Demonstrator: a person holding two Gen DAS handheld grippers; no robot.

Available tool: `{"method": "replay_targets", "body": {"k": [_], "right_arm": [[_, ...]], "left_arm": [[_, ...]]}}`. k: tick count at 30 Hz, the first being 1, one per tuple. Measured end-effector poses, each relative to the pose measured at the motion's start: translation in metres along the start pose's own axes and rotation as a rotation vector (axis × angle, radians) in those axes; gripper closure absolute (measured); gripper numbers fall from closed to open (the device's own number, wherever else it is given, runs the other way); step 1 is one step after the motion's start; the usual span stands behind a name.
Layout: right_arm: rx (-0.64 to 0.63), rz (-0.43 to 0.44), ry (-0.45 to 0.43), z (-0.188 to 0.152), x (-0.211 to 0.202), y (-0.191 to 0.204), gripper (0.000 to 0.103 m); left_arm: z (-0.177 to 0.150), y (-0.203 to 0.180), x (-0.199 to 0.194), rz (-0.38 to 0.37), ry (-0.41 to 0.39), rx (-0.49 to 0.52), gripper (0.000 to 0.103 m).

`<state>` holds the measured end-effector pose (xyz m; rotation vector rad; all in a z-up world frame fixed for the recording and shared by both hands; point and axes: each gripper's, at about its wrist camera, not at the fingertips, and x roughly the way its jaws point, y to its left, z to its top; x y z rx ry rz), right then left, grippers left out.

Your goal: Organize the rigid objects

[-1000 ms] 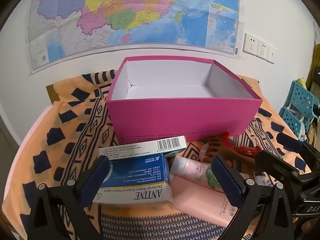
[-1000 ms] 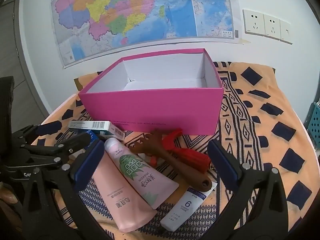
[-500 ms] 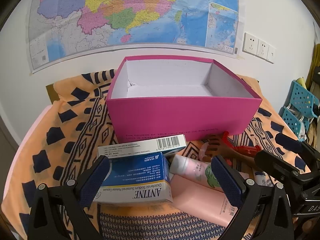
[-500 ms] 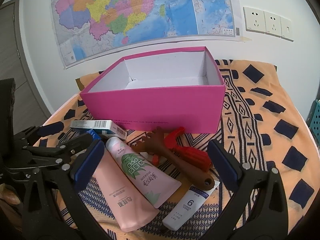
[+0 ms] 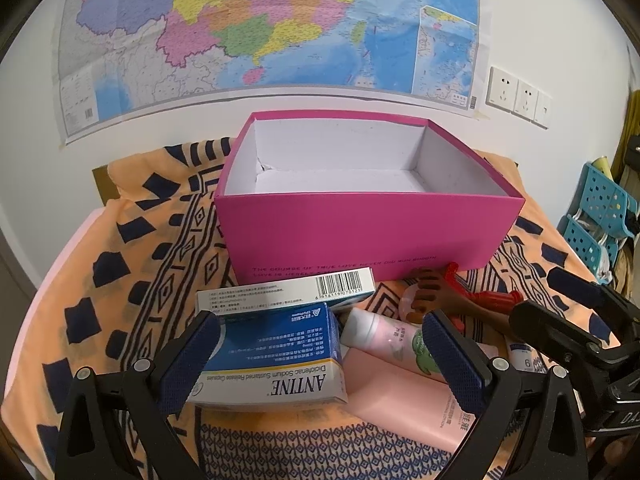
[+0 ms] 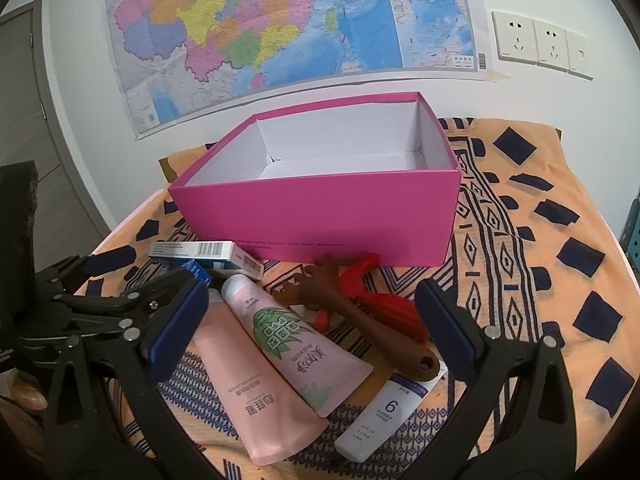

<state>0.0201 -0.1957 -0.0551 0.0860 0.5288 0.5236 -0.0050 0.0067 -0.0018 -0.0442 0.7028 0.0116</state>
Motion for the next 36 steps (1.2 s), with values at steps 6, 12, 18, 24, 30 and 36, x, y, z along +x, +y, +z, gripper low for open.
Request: {"method": "replay_targets", "body": {"k": [6,12,18,24,30,36], "right_arm": [[0.0,0.008,0.002,0.001,0.001,0.001,0.0],[0.001,0.016,0.004,0.001,0.001,0.002,0.0],[-0.001,0.021,0.008,0.001,0.003,0.002,0.0],[-0.001,0.032,0.011,0.001,0.004,0.003,0.0],[-0.005,0.065,0.022,0.003,0.008,0.007,0.0],[-0.021,0.112,0.048,0.004,0.019,0.015,0.006]], "left_arm": [[-0.001,0.0,0.0,-0.002,0.0,-0.003,0.0],[-0.003,-0.001,0.0,-0.004,0.0,-0.003,0.0],[-0.003,-0.001,0.001,-0.006,0.001,-0.006,0.0],[-0.004,-0.001,0.0,-0.007,-0.003,-0.003,0.0],[-0.005,0.015,-0.003,-0.015,-0.023,-0.02,0.0],[-0.001,0.052,-0.003,-0.028,-0.022,-0.072,0.0]]}}
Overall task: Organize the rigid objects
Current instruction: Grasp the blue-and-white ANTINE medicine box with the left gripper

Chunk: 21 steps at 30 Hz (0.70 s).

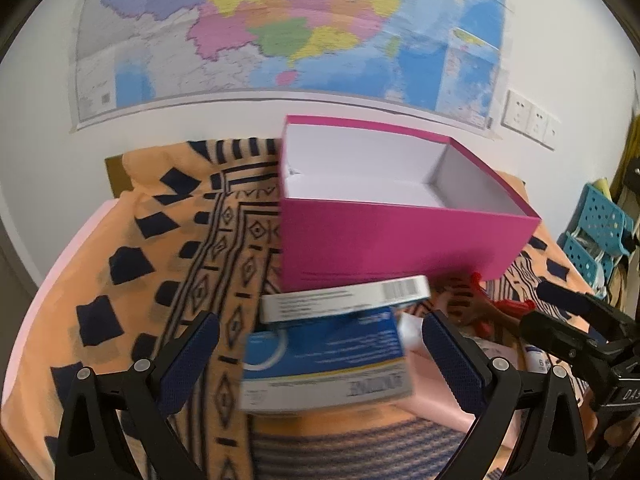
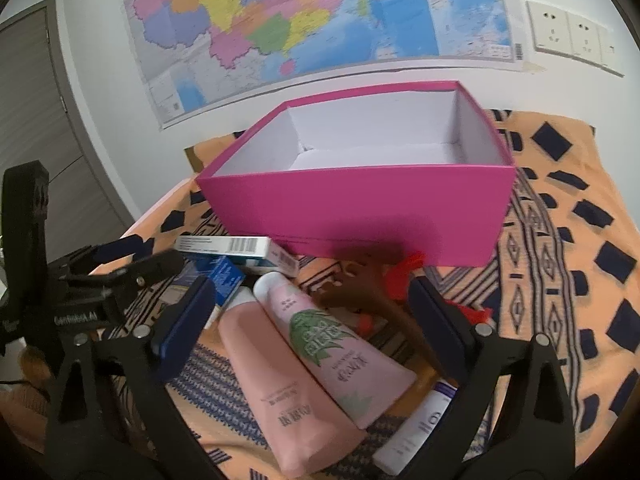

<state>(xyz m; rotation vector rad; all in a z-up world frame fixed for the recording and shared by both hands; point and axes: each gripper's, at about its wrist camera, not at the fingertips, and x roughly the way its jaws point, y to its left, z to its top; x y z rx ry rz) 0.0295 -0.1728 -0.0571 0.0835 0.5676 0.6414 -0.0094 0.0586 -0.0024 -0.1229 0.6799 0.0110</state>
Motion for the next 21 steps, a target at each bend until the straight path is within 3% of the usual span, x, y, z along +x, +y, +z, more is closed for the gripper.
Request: {"method": "replay_targets", "body": {"k": [5,13,21], "right_arm": [[0.002,0.064,0.027,0.006,0.015,0.005,0.02],[-0.001,0.141,0.08,0.019,0.042,0.013,0.025],[0.058,0.21,0.158,0.029,0.081,0.006,0.043]], "left_arm": [[0.006,0.027,0.007,-0.042,0.011,-0.056,0.0],[0.008,0.04,0.029,-0.119,0.069,-0.049,0.012],[0.01,0.034,0.037,-0.183,0.097,-0.009,0.036]]}}
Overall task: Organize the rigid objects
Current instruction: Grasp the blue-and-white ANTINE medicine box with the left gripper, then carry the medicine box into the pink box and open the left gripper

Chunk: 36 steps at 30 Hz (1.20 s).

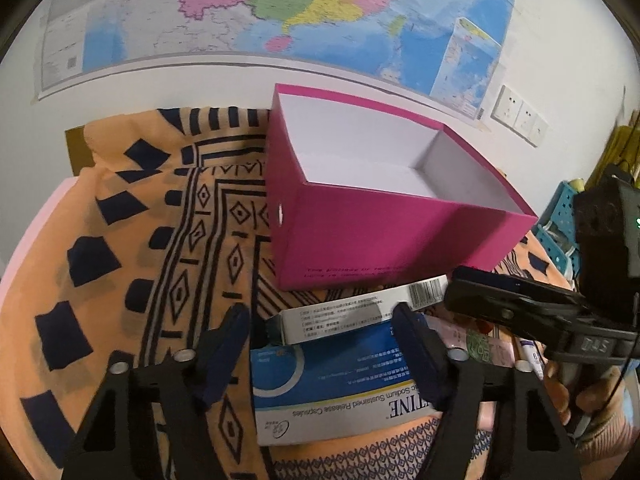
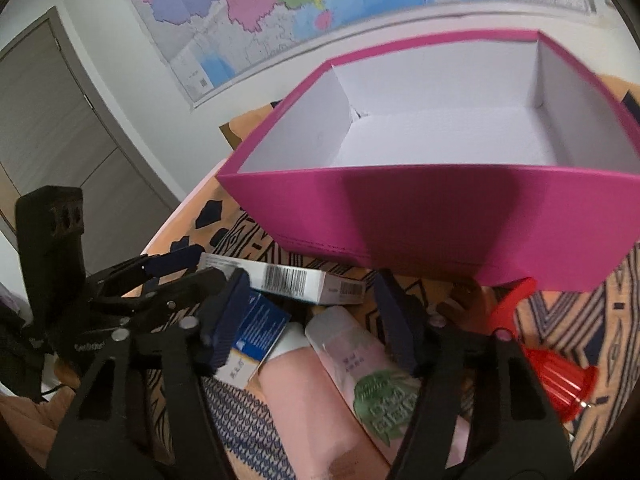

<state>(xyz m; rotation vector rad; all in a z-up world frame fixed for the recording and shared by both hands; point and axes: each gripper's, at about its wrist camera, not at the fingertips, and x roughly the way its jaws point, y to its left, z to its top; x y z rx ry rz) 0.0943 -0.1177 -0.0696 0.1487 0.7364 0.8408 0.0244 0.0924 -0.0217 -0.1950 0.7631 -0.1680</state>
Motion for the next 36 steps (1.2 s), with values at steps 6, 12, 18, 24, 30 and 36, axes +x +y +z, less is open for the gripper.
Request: {"method": "replay_targets", "body": {"k": [6,12,18,24,30,36], "right_arm": [[0.006,0.028,0.047,0.001,0.014,-0.002,0.06],[-0.03,0.018,0.029,0.0,0.01,0.002,0.061],[-0.064,0.016,-0.019,0.0,-0.008,0.01,0.062],[-0.085,0.013,-0.071,0.0,-0.037,0.015,0.062],[-0.119,0.01,-0.145,0.003,-0.07,0.027,0.062],[-0.172,-0.001,-0.217,0.018,-0.092,0.037,0.062]], "left_arm": [[0.0,0.0,0.005,-0.014,0.025,0.0,0.047],[0.002,0.0,0.003,-0.021,0.024,-0.02,0.047],[0.002,-0.008,-0.011,-0.031,-0.006,-0.011,0.047],[0.007,-0.025,-0.033,-0.065,-0.057,0.016,0.047],[0.022,-0.044,-0.058,-0.087,-0.134,0.063,0.047],[0.043,-0.057,-0.073,-0.075,-0.205,0.121,0.047]]}}
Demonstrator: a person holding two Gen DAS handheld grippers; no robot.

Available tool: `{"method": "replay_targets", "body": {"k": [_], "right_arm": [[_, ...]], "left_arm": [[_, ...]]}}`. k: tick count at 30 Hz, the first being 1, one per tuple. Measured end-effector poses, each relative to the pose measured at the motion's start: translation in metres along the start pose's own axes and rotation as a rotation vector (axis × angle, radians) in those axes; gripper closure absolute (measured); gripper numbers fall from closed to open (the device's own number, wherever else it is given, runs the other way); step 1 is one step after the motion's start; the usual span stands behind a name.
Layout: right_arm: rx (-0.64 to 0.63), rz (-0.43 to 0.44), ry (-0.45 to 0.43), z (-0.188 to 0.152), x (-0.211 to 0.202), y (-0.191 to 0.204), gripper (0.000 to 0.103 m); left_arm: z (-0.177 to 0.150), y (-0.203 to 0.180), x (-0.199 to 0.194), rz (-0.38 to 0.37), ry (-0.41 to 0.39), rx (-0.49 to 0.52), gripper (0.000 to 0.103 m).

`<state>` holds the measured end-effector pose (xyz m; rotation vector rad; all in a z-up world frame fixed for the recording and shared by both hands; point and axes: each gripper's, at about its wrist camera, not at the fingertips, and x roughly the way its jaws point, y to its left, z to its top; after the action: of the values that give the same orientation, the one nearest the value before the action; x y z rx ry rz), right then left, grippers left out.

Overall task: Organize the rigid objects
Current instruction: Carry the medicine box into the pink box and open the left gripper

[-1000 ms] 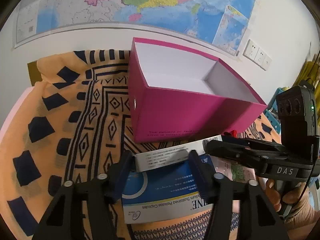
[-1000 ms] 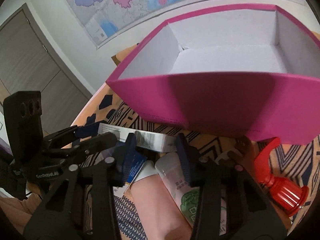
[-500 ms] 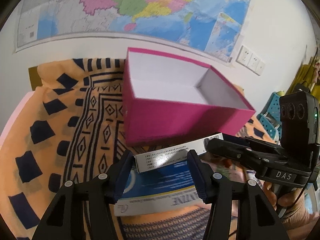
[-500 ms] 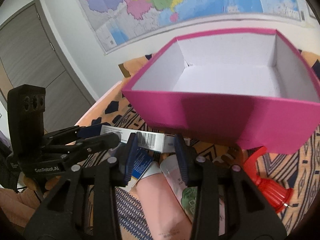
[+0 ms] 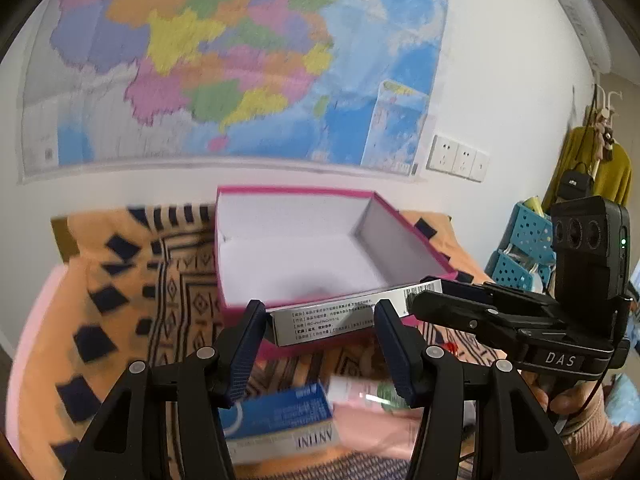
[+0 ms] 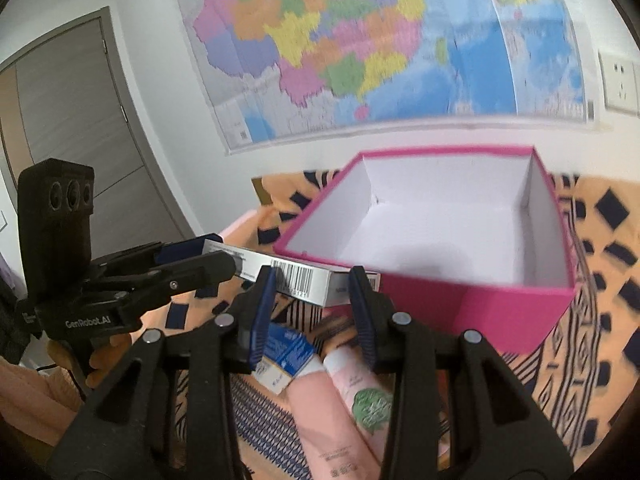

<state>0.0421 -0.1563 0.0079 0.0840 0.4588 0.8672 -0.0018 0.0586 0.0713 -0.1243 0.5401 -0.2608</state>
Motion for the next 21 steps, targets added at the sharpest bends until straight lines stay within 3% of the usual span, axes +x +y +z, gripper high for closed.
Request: {"method": "replay_targets", "body": {"k": [10,21], "right_arm": [[-0.015,-0.005,-0.041,0.034,0.018,-0.018,0.062],[0.006,-0.041,0.047,0.036,0.067,-0.048,0.062]], "left_arm": [[0.033,0.005,0.026,0.052,-0.04,0.046,0.047],[0.032,0.022,0.078,0.101,0.044,0.05,0.047]]}}
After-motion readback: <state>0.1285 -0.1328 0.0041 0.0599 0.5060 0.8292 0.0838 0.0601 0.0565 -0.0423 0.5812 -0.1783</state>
